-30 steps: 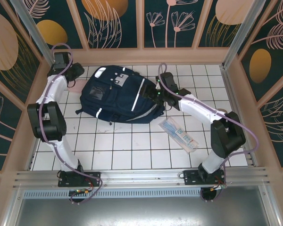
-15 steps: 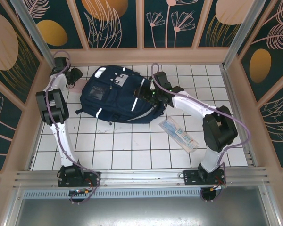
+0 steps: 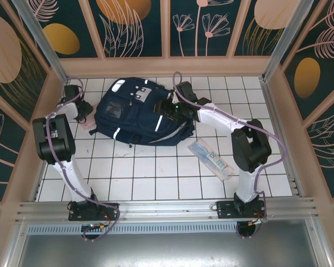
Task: Pack the student bag
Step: Move the pencil pouch to the middle-left of the table.
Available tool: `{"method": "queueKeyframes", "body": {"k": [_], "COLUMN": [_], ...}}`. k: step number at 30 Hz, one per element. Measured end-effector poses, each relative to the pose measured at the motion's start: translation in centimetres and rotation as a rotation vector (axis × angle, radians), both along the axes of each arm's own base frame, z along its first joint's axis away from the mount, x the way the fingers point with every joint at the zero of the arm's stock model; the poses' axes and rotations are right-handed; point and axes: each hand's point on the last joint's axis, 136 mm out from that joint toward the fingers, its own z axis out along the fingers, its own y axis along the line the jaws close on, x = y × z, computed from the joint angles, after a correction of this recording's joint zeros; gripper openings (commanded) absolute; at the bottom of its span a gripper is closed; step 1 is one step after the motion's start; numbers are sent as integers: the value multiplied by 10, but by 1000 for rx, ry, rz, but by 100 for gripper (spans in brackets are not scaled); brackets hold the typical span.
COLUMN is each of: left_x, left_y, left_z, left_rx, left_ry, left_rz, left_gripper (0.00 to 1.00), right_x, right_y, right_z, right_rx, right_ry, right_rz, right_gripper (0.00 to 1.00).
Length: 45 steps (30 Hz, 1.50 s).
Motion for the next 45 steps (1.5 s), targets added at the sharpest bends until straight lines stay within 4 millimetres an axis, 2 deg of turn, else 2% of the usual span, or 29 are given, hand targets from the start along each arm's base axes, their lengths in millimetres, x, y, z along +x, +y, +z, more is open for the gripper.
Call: {"method": "queueKeyframes", "body": {"k": [4,10,14,19,22,27,31,35,38,41,45], "left_x": [-42,-90,-112,-136,-152,-176,-182,-170,-161,-157,-143], "left_y": [-11,-33,-60,-109,-123,-127,-120,-111,-109,-108,-112], "left_z": [-2,-3,-3,-1,1,5,8,14,10,-2,-2], "left_rx": [-40,-127,-186,-265,-314,-328,-262,-190,-166,-157,-168], "left_ry": [-13,-79,-125,-161,-169,-116,-46,-10,9,35,1], "left_rz": [43,80,69,4,-11,-15,-20,-34,-48,-60,-80], "left_gripper": [37,37,37,37,39,45,46,45,43,38,34], "right_x": [-2,-17,-27,-39,-48,-66,-87,-105,-115,-121,-126], "right_y": [9,25,35,45,49,62,82,104,112,116,120], "right_z": [-1,0,-1,-5,-13,-18,-14,-10,-18,-31,-44], "right_rx": [4,7,4,-15,-32,-40,-33,-22,-31,-46,-56], "right_ry": [2,-1,-4,-9,-7,-8,-32,-49,-39,-20,1], "right_rz": [18,61,85,104,114,154,219,276,302,320,345], "right_gripper": [68,68,68,68,68,66,66,66,66,64,61]}}
